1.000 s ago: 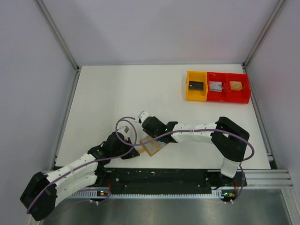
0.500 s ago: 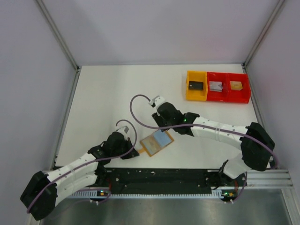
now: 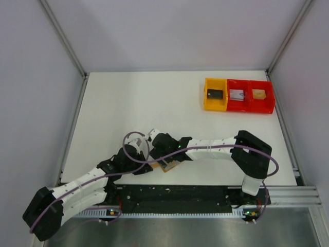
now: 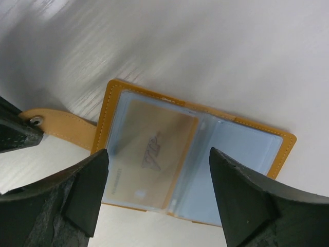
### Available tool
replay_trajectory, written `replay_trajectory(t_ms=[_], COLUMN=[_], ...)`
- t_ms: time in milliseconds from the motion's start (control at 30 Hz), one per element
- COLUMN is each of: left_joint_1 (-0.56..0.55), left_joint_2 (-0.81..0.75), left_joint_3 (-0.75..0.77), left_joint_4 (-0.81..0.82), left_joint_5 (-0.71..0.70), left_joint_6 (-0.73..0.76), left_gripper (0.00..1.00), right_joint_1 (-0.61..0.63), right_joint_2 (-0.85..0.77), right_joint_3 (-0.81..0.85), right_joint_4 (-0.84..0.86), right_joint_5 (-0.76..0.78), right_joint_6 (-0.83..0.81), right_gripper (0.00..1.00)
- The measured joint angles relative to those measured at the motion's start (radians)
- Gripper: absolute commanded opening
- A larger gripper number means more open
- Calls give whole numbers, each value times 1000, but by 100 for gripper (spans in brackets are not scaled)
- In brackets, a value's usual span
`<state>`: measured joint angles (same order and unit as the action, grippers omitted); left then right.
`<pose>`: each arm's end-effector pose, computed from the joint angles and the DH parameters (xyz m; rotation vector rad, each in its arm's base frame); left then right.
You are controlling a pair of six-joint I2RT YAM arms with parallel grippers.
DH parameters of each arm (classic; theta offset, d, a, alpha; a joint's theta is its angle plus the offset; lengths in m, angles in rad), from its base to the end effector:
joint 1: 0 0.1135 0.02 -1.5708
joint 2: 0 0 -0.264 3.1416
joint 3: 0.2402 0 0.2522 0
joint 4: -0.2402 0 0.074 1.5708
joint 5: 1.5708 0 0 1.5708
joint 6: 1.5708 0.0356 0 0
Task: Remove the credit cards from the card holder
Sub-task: Remove the credit card from the card holder.
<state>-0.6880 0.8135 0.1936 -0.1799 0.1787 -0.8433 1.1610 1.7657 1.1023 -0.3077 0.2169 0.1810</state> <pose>0.1110 -0.0994 0.1337 -0.1059 2.5619 -0.8861 0.1514 0.3294 0.1791 -1.1148 2.2709 0.2704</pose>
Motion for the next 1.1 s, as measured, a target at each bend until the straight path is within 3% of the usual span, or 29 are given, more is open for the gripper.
replay_trajectory(t_ms=[300, 667, 767, 967, 1100], left_joint_1=[0, 0, 0, 0, 0], left_joint_2=[0, -5, -5, -5, -4], left_joint_3=[0, 0, 1, 5, 5], left_joint_4=[0, -2, -3, -10, -9], left_joint_5=[-1, -15, -19, -23, -26], left_joint_6=[-3, 1, 1, 2, 1], left_gripper=[0, 0, 0, 0, 0], right_joint_1=[19, 22, 21, 21, 24], right_joint_2=[34, 44, 40, 18, 13], right_joint_3=[20, 26, 26, 26, 37], right_joint_4=[-24, -51, -64, -85, -85], right_joint_5=[88, 192, 199, 169, 138], right_joint_6=[30, 42, 48, 52, 60], right_gripper=[72, 51, 53, 75, 78])
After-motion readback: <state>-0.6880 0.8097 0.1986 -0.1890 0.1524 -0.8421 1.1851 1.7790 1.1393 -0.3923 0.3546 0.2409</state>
